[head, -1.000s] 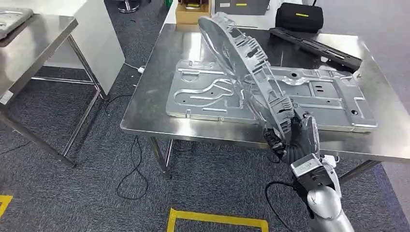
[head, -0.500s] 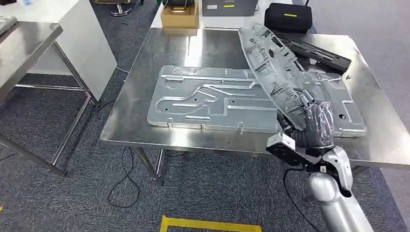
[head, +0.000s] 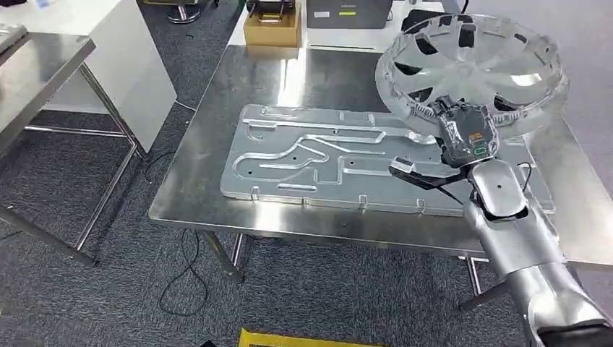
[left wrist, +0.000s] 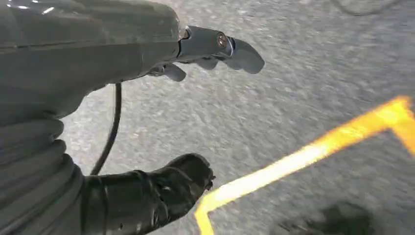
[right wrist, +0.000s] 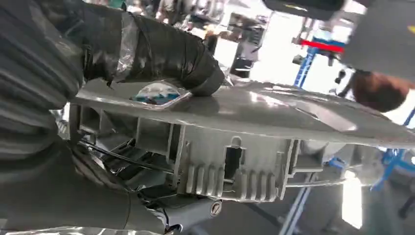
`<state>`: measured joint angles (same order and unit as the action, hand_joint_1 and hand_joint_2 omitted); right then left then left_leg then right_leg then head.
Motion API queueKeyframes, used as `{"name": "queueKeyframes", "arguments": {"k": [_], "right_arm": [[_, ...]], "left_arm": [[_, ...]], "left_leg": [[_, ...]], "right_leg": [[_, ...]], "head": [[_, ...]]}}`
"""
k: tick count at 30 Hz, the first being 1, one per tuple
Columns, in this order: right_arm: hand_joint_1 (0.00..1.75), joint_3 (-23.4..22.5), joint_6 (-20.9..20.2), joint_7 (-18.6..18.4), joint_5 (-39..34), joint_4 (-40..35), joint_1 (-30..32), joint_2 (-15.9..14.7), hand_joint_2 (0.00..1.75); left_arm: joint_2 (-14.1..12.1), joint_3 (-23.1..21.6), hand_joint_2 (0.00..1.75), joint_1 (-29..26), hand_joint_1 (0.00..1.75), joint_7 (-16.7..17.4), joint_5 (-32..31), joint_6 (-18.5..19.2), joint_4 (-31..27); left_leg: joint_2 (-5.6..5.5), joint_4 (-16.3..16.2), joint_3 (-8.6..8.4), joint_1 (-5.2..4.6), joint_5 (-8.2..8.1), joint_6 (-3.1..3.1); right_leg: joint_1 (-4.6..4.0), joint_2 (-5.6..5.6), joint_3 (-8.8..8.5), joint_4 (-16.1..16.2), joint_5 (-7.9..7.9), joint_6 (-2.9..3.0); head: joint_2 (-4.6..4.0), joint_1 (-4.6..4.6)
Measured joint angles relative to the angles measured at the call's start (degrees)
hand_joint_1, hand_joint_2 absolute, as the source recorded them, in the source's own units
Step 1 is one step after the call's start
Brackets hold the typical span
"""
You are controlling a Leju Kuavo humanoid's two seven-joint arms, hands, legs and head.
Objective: Take the parts from the cabinet and place them on the table.
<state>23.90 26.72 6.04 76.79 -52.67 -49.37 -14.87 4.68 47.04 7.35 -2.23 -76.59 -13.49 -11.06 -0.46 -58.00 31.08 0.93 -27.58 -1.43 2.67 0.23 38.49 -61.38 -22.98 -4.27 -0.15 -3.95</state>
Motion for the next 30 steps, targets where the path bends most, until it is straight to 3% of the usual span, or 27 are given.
{"name": "queueKeyframes", "arguments": {"k": [1, 2, 5, 6, 8, 9, 10, 11, 12, 14, 15, 16, 17, 19, 20, 21, 22, 25, 26, 27, 29, 30], "right_arm": [[0.00, 0.9, 0.6, -0.1, 0.8, 3.0, -1.6, 0.6, 0.00], [0.00, 1.8, 0.9, -0.1, 1.4, 5.1, -2.3, 1.2, 0.00], [0.00, 4.1, 2.8, 0.6, 1.4, 10.5, -3.3, 3.5, 0.00], [0.00, 4.5, 3.2, 0.6, 1.3, 11.3, -3.4, 4.1, 0.00], [0.00, 5.5, 3.8, 0.6, 1.1, 13.1, -3.9, 5.5, 0.00], [0.00, 5.8, 3.8, 0.6, 1.1, 13.9, -3.9, 5.9, 0.00], [0.00, 6.2, 3.8, 0.6, 1.0, 14.6, -3.9, 6.2, 0.00], [0.00, 6.4, 3.8, 0.6, 0.7, 15.0, -3.9, 6.4, 0.00], [0.00, 6.4, 3.8, 0.7, 0.1, 15.2, -3.9, 6.7, 0.00], [0.00, 6.5, 3.6, 0.8, -1.1, 15.2, -4.1, 7.2, 0.00], [0.00, 6.5, 3.6, 0.8, -1.3, 15.2, -4.2, 7.2, 0.00], [0.00, 6.5, 3.5, 0.8, -1.5, 15.3, -4.5, 7.4, 0.00], [0.00, 6.5, 3.4, 0.9, -1.6, 15.4, -4.7, 7.4, 0.00], [0.00, 6.5, 3.4, 0.9, -1.6, 15.5, -4.6, 7.7, 0.00], [0.00, 6.5, 3.4, 0.9, -1.8, 15.5, -4.7, 7.7, 0.00], [0.00, 6.5, 3.4, 0.9, -2.1, 15.5, -4.7, 7.7, 0.00], [0.00, 6.5, 3.4, 1.0, -2.8, 15.5, -5.0, 7.7, 0.00], [0.00, 6.4, 3.5, 1.2, -5.1, 15.5, -4.8, 7.7, 0.00], [0.00, 6.3, 3.6, 1.2, -5.7, 15.3, -4.7, 7.7, 0.00], [0.00, 6.2, 3.5, 1.1, -6.2, 14.5, -4.6, 7.7, 0.00], [0.00, 5.6, 3.1, 0.6, -7.8, 11.7, -4.8, 7.5, 0.00], [0.00, 5.1, 2.3, 0.7, -9.4, 9.6, -4.9, 7.4, 0.00]], "left_arm": [[0.2, 0.0, 1.75, 0.6, 0.00, -0.2, -0.1, 0.0, 0.0], [0.2, -0.1, 1.75, 0.9, 0.00, 0.0, -0.5, -0.1, 0.0], [0.5, -0.8, 1.75, 0.9, 0.00, 2.3, -2.0, -1.1, 0.0], [0.6, -1.1, 1.75, 1.0, 0.00, 2.4, -2.2, -1.4, 0.0], [0.7, -1.3, 1.75, 1.3, 0.00, 2.7, -2.2, -1.7, 0.0], [0.7, -1.3, 0.00, 1.4, 0.00, 2.7, -2.2, -1.7, 0.0], [0.7, -1.4, 0.00, 1.4, 0.00, 2.5, -2.0, -1.7, 0.0], [0.7, -1.4, 0.00, 1.2, 0.00, 1.9, -1.2, -1.7, 0.0], [0.7, -1.3, 0.00, 1.1, 0.00, 1.4, -0.7, -1.6, 0.0], [0.7, -1.3, 0.00, 1.2, 0.00, 2.1, -1.2, -1.7, 0.0], [0.7, -1.3, 0.00, 1.2, 0.00, 2.4, -1.5, -1.7, 0.0], [0.6, -1.3, 0.00, 1.3, 0.00, 2.7, -1.5, -1.8, 0.0], [0.6, -1.3, 0.00, 1.5, 0.00, 2.8, -1.6, -1.8, 0.0], [0.6, -1.3, 0.00, 1.4, 0.00, 2.7, -1.6, -1.8, 0.0], [0.6, -1.3, 0.00, 1.4, 0.00, 2.3, -1.3, -1.7, 0.0], [0.6, -1.3, 0.00, 1.4, 0.00, 1.8, -0.8, -1.6, 0.0], [0.6, -1.2, 0.00, 1.4, 0.00, 1.5, -0.2, -1.3, 0.0], [0.8, -0.5, 0.00, 1.6, 0.00, 1.0, 1.0, -0.8, 0.0], [0.8, -0.5, 0.00, 1.6, 0.00, 0.8, 1.0, -0.5, 0.0], [0.9, -0.4, 0.00, 1.5, 0.00, 0.7, 1.0, -0.3, 0.0], [1.2, -0.2, 0.00, 1.2, 0.00, 0.4, 1.0, -0.2, 0.0], [1.3, -0.1, 0.00, 1.2, 0.00, 0.3, 1.0, -0.2, 0.0]], "left_leg": [[-0.01, -0.7, 0.68, -0.02, -0.11, 0.37], [-0.03, -0.6, 0.99, -0.16, -0.26, 0.85], [0.13, -0.8, 0.56, 0.27, -0.81, 1.70], [0.16, -2.6, 1.05, 0.33, -1.41, 1.77], [0.15, -10.4, 5.56, 0.30, -4.82, 1.64], [0.16, -14.7, 8.27, 0.24, -6.44, 1.64], [0.16, -17.6, 10.32, 0.19, -7.12, 1.55], [0.16, -18.1, 11.25, 0.09, -6.51, 1.32], [0.15, -16.0, 10.86, -0.15, -4.55, 0.91], [0.15, -7.1, 7.38, -0.83, 1.57, -0.33], [0.16, -2.7, 5.82, -1.31, 3.79, -1.08], [0.15, -1.9, 5.67, -1.50, 2.39, -1.31], [0.14, -1.3, 5.27, -1.70, 2.22, -0.96], [0.09, -0.9, 4.99, -1.95, 3.18, -1.21], [0.17, 0.3, 4.31, -1.33, 3.85, -1.47], [0.38, 0.9, 3.70, -1.25, 4.19, -1.29], [0.40, 1.2, 3.55, -1.24, 4.22, -1.52], [0.45, 1.0, 3.62, -1.23, 4.43, -1.67], [0.42, 0.8, 3.68, -1.18, 4.39, -1.63], [0.41, 0.6, 3.72, -1.12, 4.29, -1.54], [0.42, -0.1, 3.89, -0.91, 3.84, -1.04], [0.40, -0.7, 4.18, -0.93, 3.51, -0.68]], "right_leg": [[-0.70, -0.13, 0.49, 1.9, -1.49, 1.28], [-0.68, -0.07, 0.42, 0.8, 0.02, 2.44], [-0.90, 0.17, -0.27, 0.8, -0.58, 3.89], [-0.95, 0.15, -0.65, 1.1, -0.83, 4.29], [-1.29, 0.23, -0.93, 1.1, -1.19, 4.86], [-1.58, 0.25, -1.08, 1.1, -1.36, 5.11], [-1.93, 0.25, -1.23, 1.1, -1.54, 5.37], [-2.28, 0.29, -1.47, 1.1, -1.73, 5.56], [-2.54, 0.34, -1.82, 1.1, -1.93, 5.69], [-2.96, 0.36, -2.77, 1.1, -2.43, 5.76], [-2.91, 0.31, -3.00, 1.2, -2.61, 5.76], [-3.15, 0.36, -2.98, 1.2, -2.61, 5.63], [-2.92, 0.52, -2.69, 1.3, -2.54, 5.39], [-2.64, 0.55, -2.88, 1.7, -2.51, 4.70], [-2.82, 0.55, -3.12, 1.7, -2.61, 4.37], [-2.72, 0.39, -2.93, 1.0, -3.14, 4.16], [-2.69, 0.31, -1.89, -1.2, -4.89, 3.88], [-2.03, 0.25, 3.97, -13.4, -10.66, 3.08], [-1.81, 0.18, 4.63, -14.6, -10.46, 2.87], [-1.59, 0.05, 4.04, -13.2, -9.00, 2.68], [-1.18, -0.12, -0.29, -4.5, -3.94, 2.31], [-1.01, -0.28, -2.47, 0.1, -2.46, 2.15]], "head": [[0.00, -0.20], [0.00, 0.13], [0.00, 0.24], [0.00, 0.24], [0.00, 0.39], [0.00, 0.48], [0.00, 0.43], [0.00, 0.48], [0.00, 0.48], [0.00, 0.46], [0.00, 0.41], [0.00, 0.41], [0.00, 0.50], [0.00, 0.48], [0.00, 0.48], [0.00, 0.43], [0.00, 0.37], [0.00, 0.39], [0.00, 0.41], [0.00, 0.39], [0.00, 0.41], [0.00, 0.39]]}}
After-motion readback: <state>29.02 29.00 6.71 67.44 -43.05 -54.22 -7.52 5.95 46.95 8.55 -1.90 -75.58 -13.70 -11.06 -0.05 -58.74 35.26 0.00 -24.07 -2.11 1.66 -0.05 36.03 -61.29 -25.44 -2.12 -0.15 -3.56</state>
